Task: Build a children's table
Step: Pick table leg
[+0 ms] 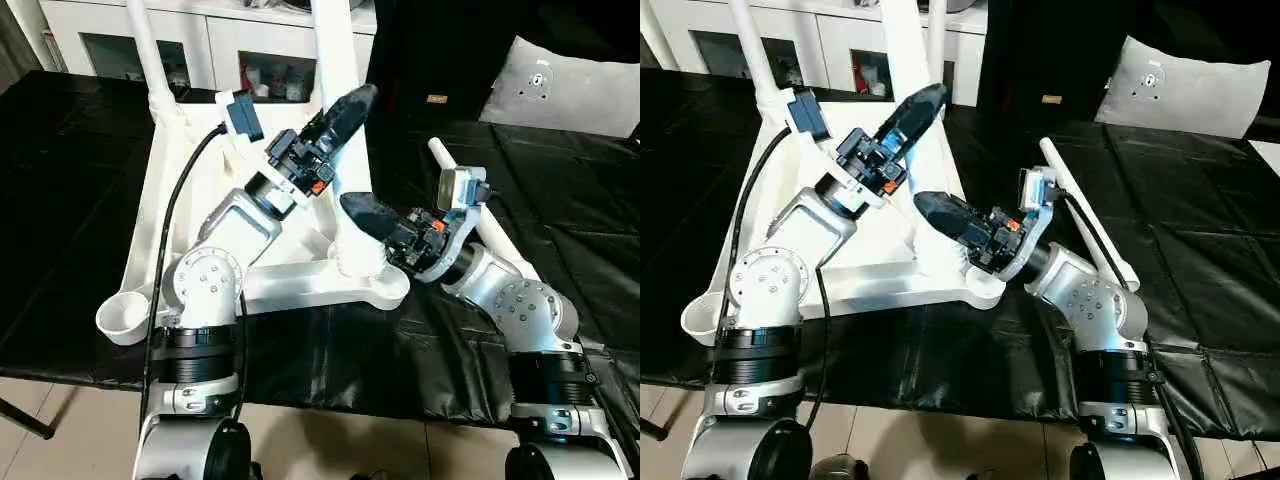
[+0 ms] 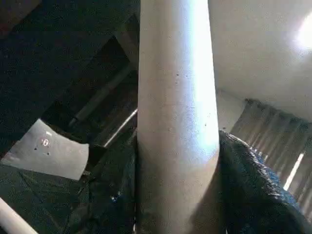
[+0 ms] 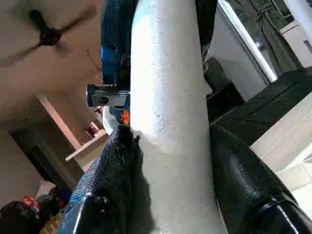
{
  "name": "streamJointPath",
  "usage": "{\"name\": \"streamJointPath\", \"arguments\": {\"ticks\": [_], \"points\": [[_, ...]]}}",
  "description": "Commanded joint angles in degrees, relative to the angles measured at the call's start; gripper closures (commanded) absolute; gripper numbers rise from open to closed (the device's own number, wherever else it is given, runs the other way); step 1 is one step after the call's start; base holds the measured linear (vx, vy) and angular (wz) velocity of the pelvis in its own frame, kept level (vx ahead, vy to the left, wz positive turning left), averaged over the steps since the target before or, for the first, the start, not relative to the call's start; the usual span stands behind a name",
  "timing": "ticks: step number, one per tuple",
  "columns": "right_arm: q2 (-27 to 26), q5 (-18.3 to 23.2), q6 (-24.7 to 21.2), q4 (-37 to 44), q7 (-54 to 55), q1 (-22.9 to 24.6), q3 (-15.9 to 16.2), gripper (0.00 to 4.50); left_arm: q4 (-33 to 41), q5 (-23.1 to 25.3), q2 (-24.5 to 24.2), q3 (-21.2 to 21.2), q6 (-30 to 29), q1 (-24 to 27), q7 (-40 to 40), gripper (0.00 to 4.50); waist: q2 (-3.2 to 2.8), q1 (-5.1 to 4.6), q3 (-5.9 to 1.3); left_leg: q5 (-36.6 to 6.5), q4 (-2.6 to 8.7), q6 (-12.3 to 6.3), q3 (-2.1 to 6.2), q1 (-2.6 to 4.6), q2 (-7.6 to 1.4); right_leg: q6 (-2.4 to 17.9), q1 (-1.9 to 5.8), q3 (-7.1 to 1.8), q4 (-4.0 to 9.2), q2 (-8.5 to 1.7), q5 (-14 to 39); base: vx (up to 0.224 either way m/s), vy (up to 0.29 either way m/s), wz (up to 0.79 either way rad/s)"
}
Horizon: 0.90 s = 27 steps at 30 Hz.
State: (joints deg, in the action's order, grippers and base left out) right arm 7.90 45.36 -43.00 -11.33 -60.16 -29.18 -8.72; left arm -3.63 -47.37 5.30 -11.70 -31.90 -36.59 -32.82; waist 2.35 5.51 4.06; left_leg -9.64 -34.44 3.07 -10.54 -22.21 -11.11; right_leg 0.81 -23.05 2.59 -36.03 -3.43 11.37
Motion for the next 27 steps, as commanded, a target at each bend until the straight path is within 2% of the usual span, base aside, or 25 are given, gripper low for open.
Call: {"name": "streamJointPath", "arguments": {"ticks": [1,3,4,5,6,7,8,9,10,12,14,17,18,20,24,27], "points": [[0.9,-1.4,0.7,0.6,2.0,-0.5,0.1,2.59,0.7,-0.5,0.3,1.3,-0.4,-1.1,-0.4,2.59,0.24,0.12,-4.47,-7.0,3.7,-0.07,0.63,1.06,-1.97,9.3,3.16,-2.31,4.67,-4.25,9.0,0.0,0.0,0.0],[1.0,-2.7,1.9,0.3,2.8,-0.6,0.4,2.59,0.5,0.0,0.0,1.4,-0.1,-1.2,-0.3,2.62,0.12,0.09,-4.48,-6.9,3.71,-0.05,0.65,1.09,-1.98,9.5,3.12,-2.3,4.61,-4.23,8.6,0.0,0.0,0.0],[0.8,-4.4,3.7,-0.7,4.8,-1.1,0.3,2.24,0.3,0.6,-0.3,1.5,0.3,-1.3,-0.2,2.62,0.18,0.05,-4.49,-7.0,3.71,0.0,0.64,1.08,-1.96,9.5,3.15,-2.28,4.6,-4.22,8.5,0.0,0.0,0.0],[0.7,-4.6,3.9,-1.2,5.7,-1.4,0.1,2.03,0.2,1.0,-0.5,1.5,0.5,-1.3,-0.2,2.62,-0.01,0.09,-4.5,-7.0,3.71,0.13,0.69,1.09,-1.98,9.5,3.08,-2.3,4.63,-4.3,8.6,0.0,0.0,0.0],[0.7,-6.3,5.4,-2.1,7.5,-1.9,0.1,1.89,0.0,2.2,-0.9,1.8,1.2,-1.4,0.1,2.63,0.1,0.0,-4.46,-7.2,3.76,0.29,0.67,1.14,-1.95,9.2,3.07,-2.28,4.71,-4.22,8.9,0.0,0.0,0.0],[1.0,-9.0,8.0,-2.8,9.5,-2.7,0.8,1.89,-0.3,5.1,-2.2,3.0,2.8,-1.6,0.3,2.63,-0.09,-0.14,-4.5,-7.1,3.83,0.74,0.81,1.17,-2.02,8.9,2.99,-2.28,4.67,-4.22,9.0,0.0,0.0,0.0],[1.4,-10.9,9.9,-2.7,10.1,-3.0,1.6,1.87,-0.8,7.9,-3.1,4.1,4.4,-1.7,0.9,2.64,-0.04,-0.25,-4.45,-7.4,3.89,0.93,0.81,1.18,-2.01,8.5,2.93,-2.25,4.77,-4.15,9.6,0.0,0.0,0.0],[1.4,-10.9,9.9,-2.7,10.1,-3.0,1.6,1.77,-0.8,7.9,-3.1,4.1,4.4,-1.7,0.9,2.65,-0.08,-0.37,-4.44,-8.1,3.86,1.38,0.75,1.26,-1.93,7.6,2.95,-2.32,4.85,-4.16,10.7,0.0,0.0,0.0],[1.7,-13.2,12.7,-2.3,10.9,-3.2,2.6,1.48,-1.3,11.8,-4.5,6.1,6.4,-1.6,1.4,2.65,-0.08,-0.31,-4.46,-8.1,3.85,1.36,0.76,1.2,-1.95,7.7,3.08,-2.4,4.8,-4.29,10.5,0.0,0.0,0.0],[1.8,-15.9,16.3,-1.9,12.0,-3.5,3.7,1.41,-1.7,16.3,-5.8,8.5,8.8,-1.6,2.1,2.65,-0.06,-0.23,-4.51,-8.0,3.92,1.46,0.9,1.35,-2.14,6.7,2.81,-2.37,4.73,-4.3,10.2,0.0,0.0,0.0],[1.6,-17.4,17.4,-1.3,13.5,-3.8,4.3,1.32,-1.8,20.2,-6.8,10.9,11.3,-1.5,2.6,2.65,-0.12,-0.22,-4.55,-7.5,3.89,1.28,0.82,1.32,-2.11,7.5,2.88,-2.44,4.57,-4.21,8.5,0.0,0.0,0.0],[1.9,-23.9,19.7,0.0,17.2,-3.6,9.6,0.98,-2.3,28.2,-6.8,14.3,17.1,-1.9,7.3,2.65,-0.11,-0.49,-4.62,-6.8,3.81,1.24,0.82,1.17,-2.06,7.8,3.04,-2.43,4.27,-4.08,6.1,0.0,0.0,0.0],[2.3,-26.4,19.9,0.0,18.2,-3.5,11.9,0.94,-2.7,31.3,-6.7,15.3,19.3,-2.2,9.3,2.65,-0.04,-0.47,-4.61,-6.8,3.78,1.33,0.88,1.19,-2.07,7.7,3.05,-2.43,4.37,-4.11,6.1,0.0,0.0,0.0],[2.1,-29.4,20.4,-1.0,19.9,-3.6,14.3,0.8,-3.6,34.7,-6.1,15.9,22.0,-2.7,12.6,2.65,-0.11,-0.53,-4.56,-7.6,3.78,1.47,0.83,1.15,-2.01,7.7,3.11,-2.5,4.38,-4.17,6.9,0.0,0.0,0.0],[-1.1,-30.9,20.6,-3.3,25.2,-4.4,14.0,0.77,-4.5,37.5,-4.9,15.6,24.2,-3.2,17.2,2.65,-0.06,-0.86,-4.56,-9.1,3.87,1.5,0.89,1.11,-1.98,8.4,3.03,-2.52,4.46,-4.2,7.9,0.0,0.0,0.0],[-5.8,-29.1,22.2,-5.1,31.3,-5.3,10.8,0.77,-5.0,39.5,-4.9,16.8,25.0,-2.9,17.9,2.65,-0.26,-1.03,-4.62,-9.1,3.86,1.44,0.88,1.24,-2.04,9.0,2.8,-2.57,4.36,-4.19,7.5,0.0,0.0,0.0]]}}
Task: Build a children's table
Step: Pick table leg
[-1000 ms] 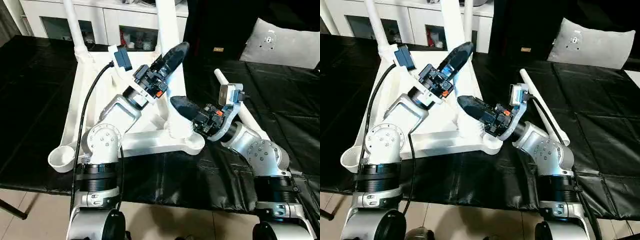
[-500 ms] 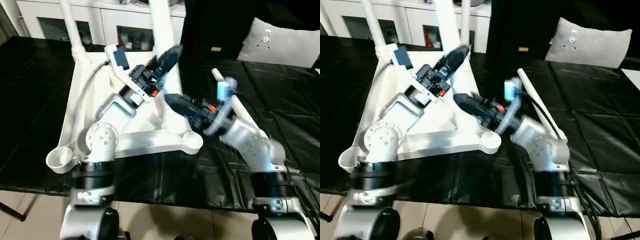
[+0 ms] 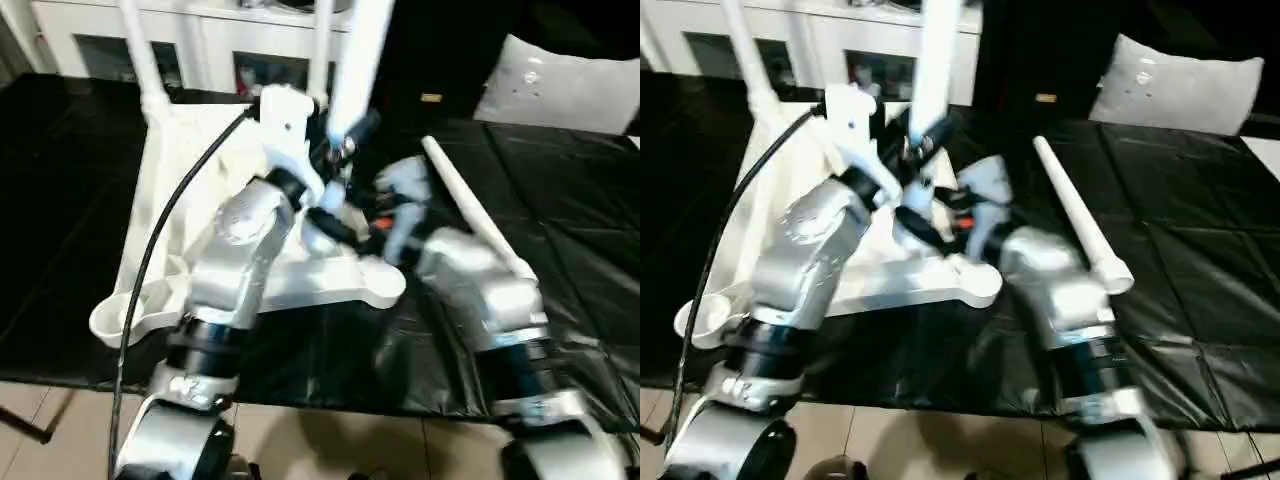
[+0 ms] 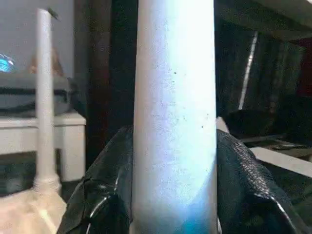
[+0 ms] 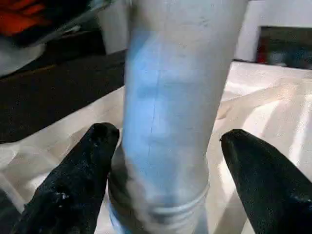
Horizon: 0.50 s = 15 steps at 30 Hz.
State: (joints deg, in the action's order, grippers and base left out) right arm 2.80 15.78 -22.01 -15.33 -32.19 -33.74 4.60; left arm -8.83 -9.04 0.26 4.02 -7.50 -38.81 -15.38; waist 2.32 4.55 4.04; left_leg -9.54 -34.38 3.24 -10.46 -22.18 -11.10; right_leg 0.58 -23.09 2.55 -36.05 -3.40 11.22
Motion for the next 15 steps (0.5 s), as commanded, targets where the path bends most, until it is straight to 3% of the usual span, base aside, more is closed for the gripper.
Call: {"name": "streamJointPath", "arguments": {"ticks": [1,5,15], "points": [[-1.7,0.8,2.7,-1.4,3.8,-0.8,-2.9,0.77,0.1,1.5,0.2,1.3,0.9,-0.6,0.6,2.65,-0.27,-0.13,-4.61,-9.5,3.84,1.22,0.77,1.24,-2.12,9.5,2.66,-2.56,4.33,-4.29,7.3,0.0,0.0,0.0],[-2.9,1.6,2.2,-1.3,4.8,-0.7,-3.6,1.12,-1.0,2.5,0.3,1.3,1.9,-0.7,1.6,2.65,-0.35,0.22,-4.63,-8.8,3.84,1.12,0.71,1.38,-2.08,9.8,2.77,-2.54,4.08,-4.02,4.5,0.0,0.0,0.0],[-2.9,3.6,-0.9,-1.1,3.6,-0.2,-4.0,2.04,-3.0,3.4,0.1,0.2,2.8,-1.3,2.8,2.65,-0.61,0.29,-4.68,-9.5,3.88,1.51,0.79,1.32,-2.01,9.6,2.9,-2.58,4.12,-4.17,4.7,0.0,0.0,0.0]]}}
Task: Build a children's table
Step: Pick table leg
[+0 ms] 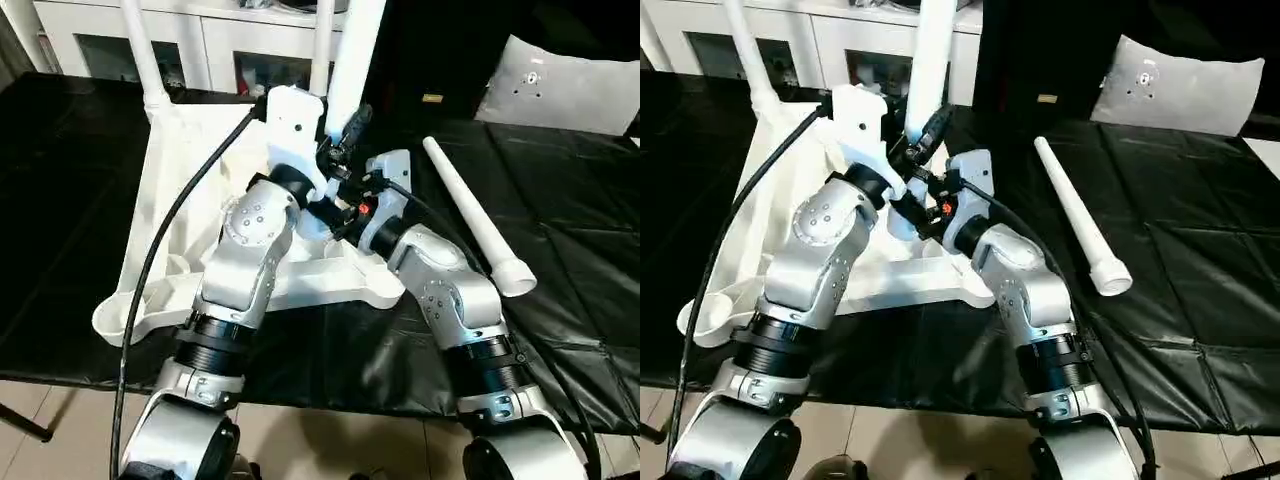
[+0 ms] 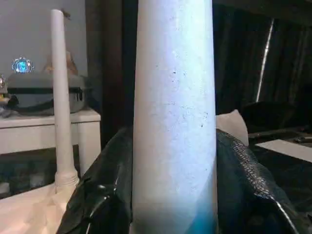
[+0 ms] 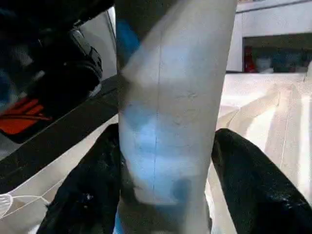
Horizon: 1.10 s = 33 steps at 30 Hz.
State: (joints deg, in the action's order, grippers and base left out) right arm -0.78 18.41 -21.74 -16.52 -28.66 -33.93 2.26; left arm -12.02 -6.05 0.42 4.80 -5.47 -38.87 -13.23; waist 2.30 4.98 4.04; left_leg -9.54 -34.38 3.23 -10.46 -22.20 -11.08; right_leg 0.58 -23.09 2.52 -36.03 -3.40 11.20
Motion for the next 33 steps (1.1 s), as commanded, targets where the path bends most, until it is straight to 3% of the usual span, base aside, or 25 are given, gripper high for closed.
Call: {"name": "streamJointPath", "arguments": {"ticks": [1,6,9,11,17,24,28,30,33], "points": [[0.7,1.1,-1.1,0.2,-0.2,0.1,-1.6,2.04,0.1,0.4,-0.1,-0.6,0.8,-1.3,0.7,2.65,-0.57,-0.19,-4.65,-9.5,3.92,1.39,0.78,1.36,-2.0,9.7,2.92,-2.53,4.12,-4.1,4.5,0.0,0.0,0.0],[1.4,0.1,1.8,0.8,-1.4,0.2,-0.6,2.54,-0.4,-1.0,0.4,-1.3,0.2,-1.4,0.2,2.65,-0.54,-0.12,-4.66,-9.7,3.84,1.47,0.73,1.4,-2.05,10.2,2.91,-2.52,4.09,-4.15,4.0,0.0,0.0,0.0],[2.1,0.2,-0.2,1.0,-1.7,0.0,-0.4,2.58,-0.4,-1.6,0.4,-2.0,-0.1,-1.6,0.2,2.65,-0.5,-0.12,-4.63,-9.7,3.85,1.36,0.75,1.36,-2.01,10.2,2.95,-2.52,4.08,-4.1,4.3,0.0,0.0,0.0],[3.1,0.3,0.3,0.7,-3.3,-0.2,-0.3,2.6,-0.5,-3.9,0.6,-3.1,-1.0,-1.8,-1.1,2.09,-0.38,-0.08,-4.64,-9.6,3.78,1.3,0.69,1.34,-1.97,10.3,3.03,-2.51,4.08,-4.19,4.6,0.0,0.0,0.0],[6.1,3.6,-1.1,0.7,-9.2,-0.5,-1.6,2.61,0.2,-7.9,-0.1,-4.8,-2.8,-2.0,-4.5,1.47,-0.28,0.06,-4.66,-9.0,3.67,0.41,0.66,1.19,-1.96,10.8,3.19,-2.48,3.99,-4.17,3.8,0.0,0.0,0.0],[10.8,8.3,-3.2,1.6,-18.5,-1.0,-3.0,2.61,4.6,-23.2,-0.8,-8.7,-12.4,-2.1,-15.1,1.34,-0.15,0.3,-4.66,-8.2,3.46,-0.46,0.48,1.21,-1.88,12.9,3.22,-2.36,3.81,-4.17,3.4,0.0,0.0,0.0],[13.6,14.4,-10.2,5.1,-26.2,0.3,-2.9,2.62,6.9,-35.4,-0.9,-11.9,-21.7,-1.9,-20.7,1.34,-0.27,0.39,-4.58,-8.4,3.37,-1.13,0.48,1.24,-1.75,13.5,3.4,-2.28,3.87,-3.95,4.0,0.0,0.0,0.0],[14.2,17.3,-12.2,6.4,-28.7,0.8,-3.4,2.62,7.7,-38.3,-1.5,-12.0,-24.2,-1.4,-23.3,1.34,-0.22,0.39,-4.61,-8.6,3.37,-1.33,0.5,1.24,-1.74,13.4,3.43,-2.24,3.93,-3.97,4.9,0.0,0.0,0.0],[16.7,18.4,-14.2,9.2,-33.5,2.8,-1.0,2.62,8.1,-40.8,-2.4,-11.4,-28.4,-0.9,-26.0,1.62,-0.29,0.55,-4.55,-8.4,3.4,-1.18,0.51,1.32,-1.91,12.9,3.36,-2.23,4.04,-3.87,5.2,0.0,0.0,0.0]]}}
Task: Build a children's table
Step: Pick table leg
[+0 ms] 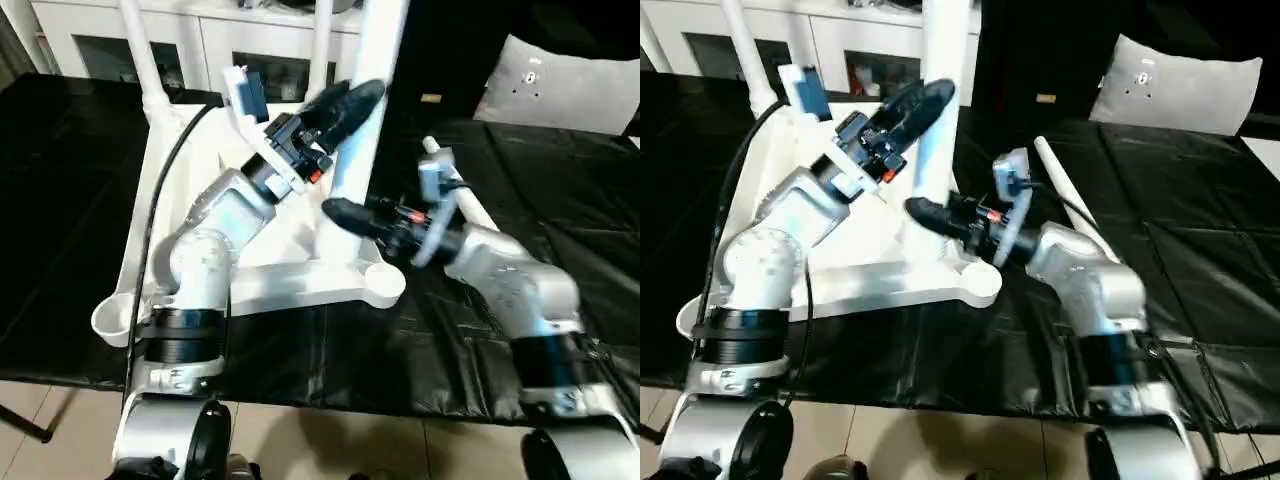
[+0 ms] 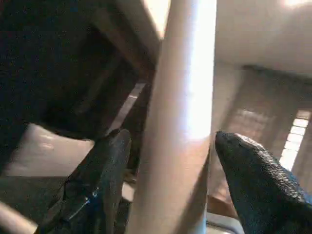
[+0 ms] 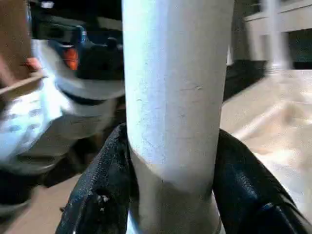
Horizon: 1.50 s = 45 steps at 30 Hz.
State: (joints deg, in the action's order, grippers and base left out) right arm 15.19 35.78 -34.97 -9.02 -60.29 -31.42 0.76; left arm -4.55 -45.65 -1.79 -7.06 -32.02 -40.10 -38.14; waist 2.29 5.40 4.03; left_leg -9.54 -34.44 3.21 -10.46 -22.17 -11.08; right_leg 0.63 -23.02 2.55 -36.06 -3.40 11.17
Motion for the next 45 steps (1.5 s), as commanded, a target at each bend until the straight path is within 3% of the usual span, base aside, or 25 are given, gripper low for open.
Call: {"name": "streamJointPath", "arguments": {"ticks": [1,6,11,29,30,34,36,39,41,44,45], "points": [[1.1,1.3,-1.5,2.2,-2.7,0.6,0.9,2.62,0.6,-1.4,-0.4,0.6,-2.4,0.4,-1.4,1.69,-0.32,0.12,-4.49,-8.7,3.51,-1.05,0.55,1.22,-1.87,12.6,3.25,-2.27,4.15,-3.87,5.9,0.0,0.0,0.0],[2.8,1.4,-3.2,3.7,-4.5,1.4,2.4,2.62,0.3,-1.1,-1.6,1.6,-3.6,0.1,-2.4,2.09,-0.5,0.13,-4.45,-10.3,3.64,0.33,0.69,1.3,-1.85,11.1,3.21,-2.28,4.61,-4.08,10.0,0.0,0.0,0.0],[3.5,1.2,-3.5,3.8,-4.6,1.5,2.7,2.62,0.6,-2.2,-1.7,1.1,-4.5,-0.3,-2.5,2.57,-0.35,0.14,-4.54,-9.7,3.59,0.58,0.72,1.23,-1.83,10.9,3.24,-2.28,4.58,-4.02,9.5,0.0,0.0,0.0],[3.9,-2.7,-0.8,1.7,-2.4,0.7,3.2,2.62,0.9,-0.1,-1.5,1.2,-2.5,0.8,-1.2,2.7,-0.3,0.09,-4.59,-8.7,3.53,0.39,0.68,1.17,-1.9,11.1,3.23,-2.26,4.45,-4.06,8.0,0.0,0.0,0.0],[3.7,-3.1,-0.5,1.3,-1.6,0.5,3.1,2.06,0.8,0.2,-1.5,1.2,-2.1,0.8,-0.9,2.7,-0.34,0.1,-4.62,-8.8,3.52,0.33,0.68,1.23,-1.87,11.1,3.27,-2.26,4.43,-4.03,8.0,0.0,0.0,0.0],[2.6,-5.9,2.9,-1.9,3.8,-1.5,1.3,1.81,-1.9,6.4,-1.9,1.4,3.1,-0.1,3.5,2.7,-0.41,-0.25,-4.53,-9.8,3.59,1.22,0.78,1.32,-1.86,10.2,3.09,-2.23,4.67,-3.99,9.7,0.0,0.0,0.0],[2.5,-6.2,3.4,-2.4,4.3,-1.7,1.1,1.65,-2.4,7.2,-1.9,1.3,3.8,-0.3,4.4,2.7,-0.47,-0.22,-4.54,-10.0,3.6,1.47,0.77,1.34,-1.85,9.6,3.17,-2.3,4.72,-4.08,10.6,0.0,0.0,0.0],[2.8,-6.3,3.3,-2.8,4.8,-2.0,0.7,1.56,-3.7,8.9,-1.6,0.5,5.4,-0.6,7.3,2.7,-0.34,-0.16,-4.69,-9.0,3.52,0.96,0.74,1.26,-1.85,9.9,3.22,-2.3,4.45,-3.93,8.3,0.0,0.0,0.0],[2.7,-6.8,4.8,-2.9,5.3,-2.0,0.2,1.29,-3.6,9.7,-1.7,0.7,6.1,-0.4,7.7,2.7,0.2,-0.16,-4.82,-7.8,3.44,0.44,0.67,1.15,-1.83,10.4,3.37,-2.28,4.18,-3.94,6.3,0.0,0.0,0.0],[2.8,-7.2,5.3,-3.4,6.0,-2.2,0.0,1.12,-3.4,10.4,-1.9,1.2,6.5,-0.1,7.5,2.7,-0.02,-0.13,-4.75,-7.4,3.36,-0.34,0.56,1.13,-1.76,11.1,3.29,-2.29,4.17,-3.99,5.8,0.0,0.0,0.0],[3.3,-7.3,5.1,-3.7,5.7,-2.4,0.1,1.08,-3.3,11.3,-1.9,1.8,7.1,0.1,7.3,2.7,0.43,-0.16,-4.71,-7.4,3.39,-0.55,0.53,1.13,-1.8,11.1,3.29,-2.27,4.25,-4.03,6.6,0.0,0.0,0.0]]}}
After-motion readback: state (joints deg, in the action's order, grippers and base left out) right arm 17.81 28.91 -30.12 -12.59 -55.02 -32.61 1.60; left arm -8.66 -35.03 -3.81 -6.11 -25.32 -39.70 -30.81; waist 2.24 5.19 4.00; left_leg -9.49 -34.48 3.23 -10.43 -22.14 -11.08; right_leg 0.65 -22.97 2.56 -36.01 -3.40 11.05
